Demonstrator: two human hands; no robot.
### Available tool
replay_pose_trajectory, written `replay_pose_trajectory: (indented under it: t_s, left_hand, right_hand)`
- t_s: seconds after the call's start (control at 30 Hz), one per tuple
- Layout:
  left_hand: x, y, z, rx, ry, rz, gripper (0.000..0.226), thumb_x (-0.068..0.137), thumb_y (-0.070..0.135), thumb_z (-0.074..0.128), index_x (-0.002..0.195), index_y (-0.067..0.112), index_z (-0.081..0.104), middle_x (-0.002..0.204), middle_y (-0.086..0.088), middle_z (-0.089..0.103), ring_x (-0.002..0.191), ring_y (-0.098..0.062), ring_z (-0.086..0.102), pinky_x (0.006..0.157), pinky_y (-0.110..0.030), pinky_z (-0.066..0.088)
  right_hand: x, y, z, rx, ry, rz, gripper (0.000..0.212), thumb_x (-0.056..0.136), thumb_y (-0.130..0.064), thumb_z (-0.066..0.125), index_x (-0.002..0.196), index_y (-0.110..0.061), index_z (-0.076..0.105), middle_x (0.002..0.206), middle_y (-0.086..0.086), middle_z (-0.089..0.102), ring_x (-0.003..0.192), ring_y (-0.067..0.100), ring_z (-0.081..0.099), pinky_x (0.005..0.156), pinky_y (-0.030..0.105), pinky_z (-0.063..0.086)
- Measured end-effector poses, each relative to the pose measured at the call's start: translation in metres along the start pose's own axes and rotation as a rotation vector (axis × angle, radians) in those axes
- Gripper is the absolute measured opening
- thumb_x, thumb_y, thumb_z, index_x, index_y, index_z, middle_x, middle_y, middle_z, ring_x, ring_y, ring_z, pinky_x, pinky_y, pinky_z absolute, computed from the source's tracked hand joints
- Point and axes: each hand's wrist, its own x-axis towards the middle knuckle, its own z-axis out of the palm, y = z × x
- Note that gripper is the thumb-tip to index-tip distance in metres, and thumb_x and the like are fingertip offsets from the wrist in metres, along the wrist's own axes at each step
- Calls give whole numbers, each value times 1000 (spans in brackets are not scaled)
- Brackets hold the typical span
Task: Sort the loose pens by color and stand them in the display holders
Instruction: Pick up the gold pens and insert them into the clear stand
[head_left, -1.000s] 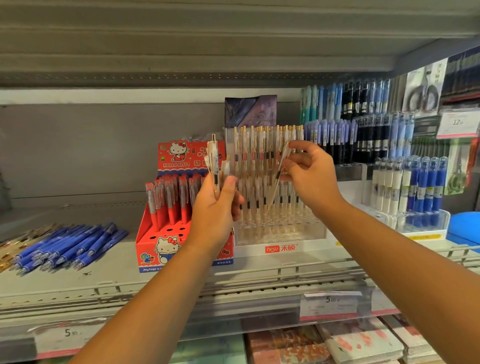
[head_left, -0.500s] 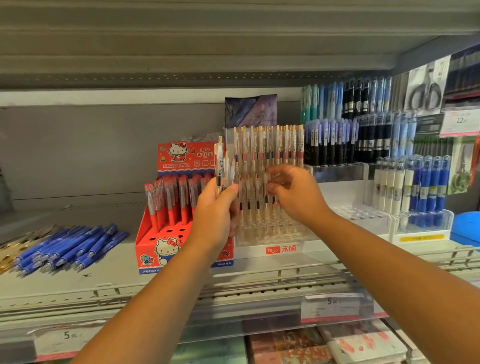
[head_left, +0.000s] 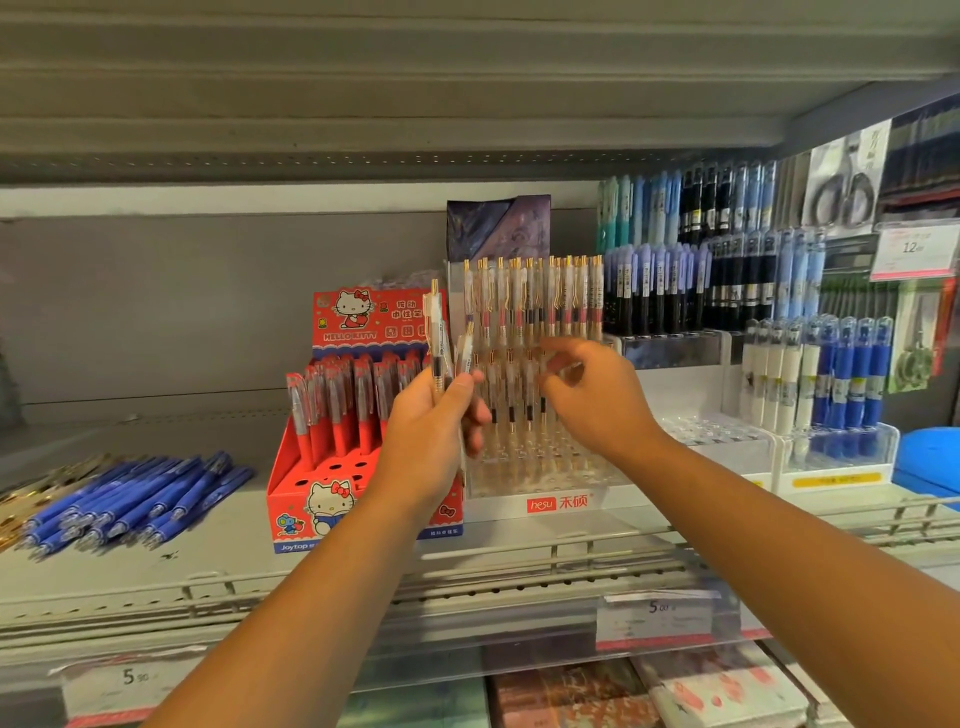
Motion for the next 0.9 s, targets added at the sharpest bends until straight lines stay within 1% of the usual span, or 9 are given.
replay_pose_trajectory:
  t_s: [0.13,0.23,0.3,0.4,0.47,0.57,0.73,0.83,0.9]
  left_hand:
    - [0,2,1,-9,-21,4,18,105,23,44,108,16,60,79,1,73,62,-13,65,55,-23,54]
    - [0,2,3,-47,-54,1,17,104,21,44,109,15,59,81,-1,74,67,-17,70,59,-27,57]
    - [0,1,3,-53,-77,-4,18,104,21,44,110,15,59,83,-3,75,71,-20,72,61,-29,59]
    - [1,-2,3,-70,-104,-18,19,104,21,44,111,13,60,85,-7,75,77,-23,73,64,-31,59]
    - [0,-3,3,-83,-123,-23,20,104,19,44,111,11,61,85,-7,74,79,-25,73,63,-31,59]
    - [0,-3,4,-89,-161,-41,22,104,18,45,112,8,62,89,-9,75,82,-27,73,63,-30,59]
    - [0,-3,4,-124,-171,-86,24,104,19,45,115,7,63,100,-18,74,91,-32,73,67,-36,61]
    - [1,-3,4,-157,-124,-87,22,104,18,44,111,11,63,97,-19,73,91,-33,73,69,-42,61]
    - [2,-4,3,-150,-83,-71,22,104,18,43,110,12,64,95,-16,73,90,-32,72,68,-42,61]
  right_hand:
    - [-2,-20,-6,207,35,-30,22,92,-14,62,113,-21,65,99,-12,64,90,0,59,74,14,46]
    - [-4,-35,-6,408,-53,11,19,92,-15,64,110,-17,69,100,-5,70,95,8,66,81,32,57]
    - [-6,-42,-5,477,-94,37,20,91,-15,66,111,-16,70,101,-3,72,96,9,67,86,35,57]
    - [-7,-46,-5,526,-133,55,21,90,-15,68,110,-18,69,100,-4,73,93,4,68,87,30,56]
    - [-8,-48,-5,550,-172,64,22,89,-14,69,111,-19,68,97,-2,74,88,4,70,82,26,57]
    - [-10,-49,-4,575,-216,73,23,88,-11,70,109,-18,67,96,2,73,82,10,71,72,28,59]
    - [-12,-48,-6,584,-218,63,21,86,-9,72,104,-19,67,95,7,72,80,10,71,65,23,59]
    - [-8,-45,-9,624,-145,60,21,86,-8,73,104,-16,67,97,10,72,88,17,72,74,29,60]
    - [-4,-43,-12,655,-90,70,21,87,-8,71,102,-21,64,98,8,71,88,20,73,75,32,61]
